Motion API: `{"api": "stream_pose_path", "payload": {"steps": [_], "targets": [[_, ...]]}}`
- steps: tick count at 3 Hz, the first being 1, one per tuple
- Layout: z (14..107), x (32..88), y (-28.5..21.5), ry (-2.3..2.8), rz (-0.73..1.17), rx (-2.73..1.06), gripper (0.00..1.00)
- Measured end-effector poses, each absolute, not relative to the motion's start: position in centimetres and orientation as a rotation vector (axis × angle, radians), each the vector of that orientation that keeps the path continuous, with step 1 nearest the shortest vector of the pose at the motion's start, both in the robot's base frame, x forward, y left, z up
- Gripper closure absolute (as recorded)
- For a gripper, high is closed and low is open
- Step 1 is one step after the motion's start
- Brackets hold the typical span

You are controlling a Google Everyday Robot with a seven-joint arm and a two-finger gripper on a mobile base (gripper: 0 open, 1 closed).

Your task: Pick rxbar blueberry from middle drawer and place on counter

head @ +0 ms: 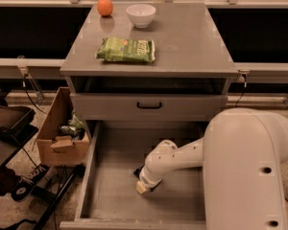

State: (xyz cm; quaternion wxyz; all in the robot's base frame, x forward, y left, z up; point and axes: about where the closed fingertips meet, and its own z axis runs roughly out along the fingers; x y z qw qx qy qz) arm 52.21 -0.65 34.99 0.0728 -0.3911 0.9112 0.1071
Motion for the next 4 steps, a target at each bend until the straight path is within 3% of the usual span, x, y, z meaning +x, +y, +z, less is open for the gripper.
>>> {"api": "stream_pose_path", "payload": {"steps": [1,2,4], "targets": [[35.0,52.2,-0.6,2.737,0.322,-1.175,0.85],[35.0,52.2,-0.6,2.737,0.322,-1.175,1.0],[36.1,52.4,-0.7,2.737,0.322,-1.175,1.0]]}}
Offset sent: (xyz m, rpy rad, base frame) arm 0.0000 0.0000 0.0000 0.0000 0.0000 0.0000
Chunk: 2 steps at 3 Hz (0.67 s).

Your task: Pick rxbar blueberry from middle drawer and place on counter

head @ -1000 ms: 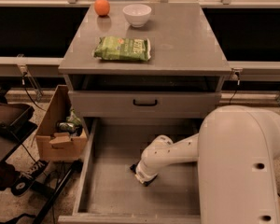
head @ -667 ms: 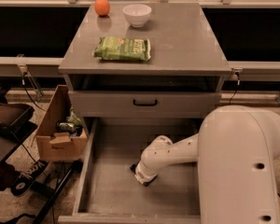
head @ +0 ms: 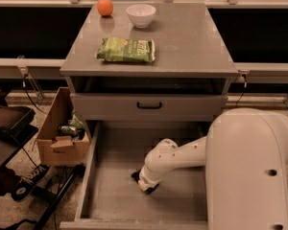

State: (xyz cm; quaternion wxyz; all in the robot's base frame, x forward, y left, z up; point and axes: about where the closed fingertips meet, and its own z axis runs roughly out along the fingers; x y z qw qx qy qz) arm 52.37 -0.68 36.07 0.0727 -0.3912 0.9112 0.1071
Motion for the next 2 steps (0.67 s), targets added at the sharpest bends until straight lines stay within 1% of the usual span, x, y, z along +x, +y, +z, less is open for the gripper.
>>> {"api": "stream_pose_path", "payload": {"steps": [1,2], "targets": [[40.3,51.2,-1.1,2.731,0.288,-1.211,1.0],[47.9,47.8,-2.6,2.758,0.271,-1.265,1.0]]}}
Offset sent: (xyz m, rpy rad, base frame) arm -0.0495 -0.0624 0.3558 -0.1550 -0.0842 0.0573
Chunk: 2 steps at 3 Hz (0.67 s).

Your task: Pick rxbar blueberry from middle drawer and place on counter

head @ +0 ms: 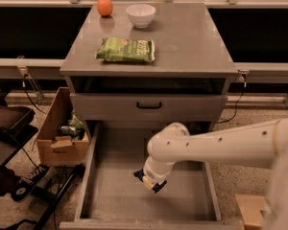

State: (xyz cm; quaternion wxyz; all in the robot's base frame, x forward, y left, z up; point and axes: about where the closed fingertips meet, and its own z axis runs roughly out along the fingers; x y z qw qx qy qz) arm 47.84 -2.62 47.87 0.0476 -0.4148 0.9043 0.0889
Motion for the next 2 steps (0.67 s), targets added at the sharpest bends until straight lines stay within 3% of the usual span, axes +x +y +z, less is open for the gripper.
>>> {"api": "stream_pose_path", "payload": {"steps": [2], "targets": [[68.5,49.0,-9.4,2.764,0.239,-1.118,1.0]]}}
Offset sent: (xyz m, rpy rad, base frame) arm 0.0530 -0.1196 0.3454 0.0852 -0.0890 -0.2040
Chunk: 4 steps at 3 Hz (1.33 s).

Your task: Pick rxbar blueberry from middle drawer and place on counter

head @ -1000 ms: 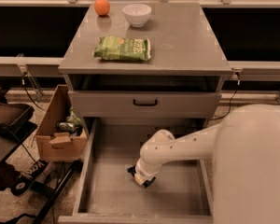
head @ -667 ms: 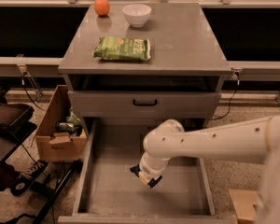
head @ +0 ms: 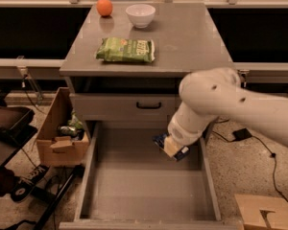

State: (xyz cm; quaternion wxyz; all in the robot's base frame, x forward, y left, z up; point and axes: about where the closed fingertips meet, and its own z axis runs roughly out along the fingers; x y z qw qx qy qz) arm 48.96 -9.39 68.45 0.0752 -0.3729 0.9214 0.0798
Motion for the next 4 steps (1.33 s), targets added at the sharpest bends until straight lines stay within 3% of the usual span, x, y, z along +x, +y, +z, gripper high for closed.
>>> {"api": "stream_pose_path", "payload": {"steps": [2,4], "targets": [[83.6,52.6,-15.1,2.679,0.282,-0.756,1.0],[87.3,54.3,-15.7,2.571,0.246,-0.578,1.0]]}}
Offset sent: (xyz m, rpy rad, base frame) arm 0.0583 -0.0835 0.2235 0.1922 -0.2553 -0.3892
